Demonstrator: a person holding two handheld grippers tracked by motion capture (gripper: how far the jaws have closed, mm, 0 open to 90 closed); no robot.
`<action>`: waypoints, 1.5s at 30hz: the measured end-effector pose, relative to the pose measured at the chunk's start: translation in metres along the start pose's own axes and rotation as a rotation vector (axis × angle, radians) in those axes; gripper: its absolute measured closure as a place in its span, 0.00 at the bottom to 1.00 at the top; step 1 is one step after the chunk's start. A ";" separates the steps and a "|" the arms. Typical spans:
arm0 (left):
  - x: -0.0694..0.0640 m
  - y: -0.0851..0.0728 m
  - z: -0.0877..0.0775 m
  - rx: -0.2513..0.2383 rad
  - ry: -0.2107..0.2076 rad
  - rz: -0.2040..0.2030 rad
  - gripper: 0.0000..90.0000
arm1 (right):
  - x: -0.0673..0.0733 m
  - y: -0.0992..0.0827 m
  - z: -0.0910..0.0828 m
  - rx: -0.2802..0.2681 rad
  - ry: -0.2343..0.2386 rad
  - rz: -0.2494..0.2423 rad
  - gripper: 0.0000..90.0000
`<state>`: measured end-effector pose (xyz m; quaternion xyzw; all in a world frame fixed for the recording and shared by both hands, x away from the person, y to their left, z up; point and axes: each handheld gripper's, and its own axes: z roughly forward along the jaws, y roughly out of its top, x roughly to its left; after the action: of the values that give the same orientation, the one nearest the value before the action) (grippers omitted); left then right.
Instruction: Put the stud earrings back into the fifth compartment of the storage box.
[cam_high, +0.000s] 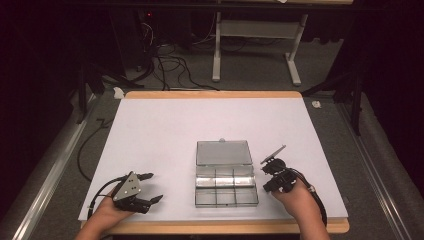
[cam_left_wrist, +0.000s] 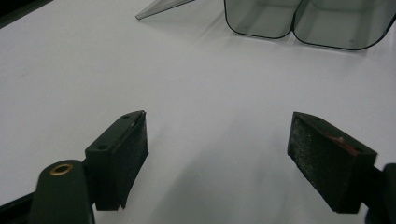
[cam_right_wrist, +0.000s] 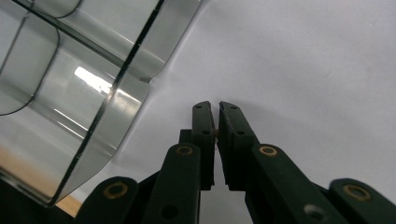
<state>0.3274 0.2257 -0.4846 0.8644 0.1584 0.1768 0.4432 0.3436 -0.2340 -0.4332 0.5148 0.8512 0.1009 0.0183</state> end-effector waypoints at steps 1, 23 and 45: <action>0.000 0.000 0.000 0.000 0.000 0.001 0.23 | 0.000 0.000 -0.002 -0.002 0.001 0.001 0.96; 0.001 0.000 0.000 0.000 -0.008 -0.006 0.23 | 0.028 0.002 -0.057 -0.119 -0.005 -0.051 0.96; 0.000 0.000 0.000 0.002 -0.005 0.001 0.23 | 0.076 0.022 -0.037 -0.055 0.042 -0.199 0.96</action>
<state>0.3275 0.2255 -0.4847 0.8653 0.1569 0.1750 0.4427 0.3218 -0.1630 -0.3870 0.4246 0.8952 0.1328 0.0245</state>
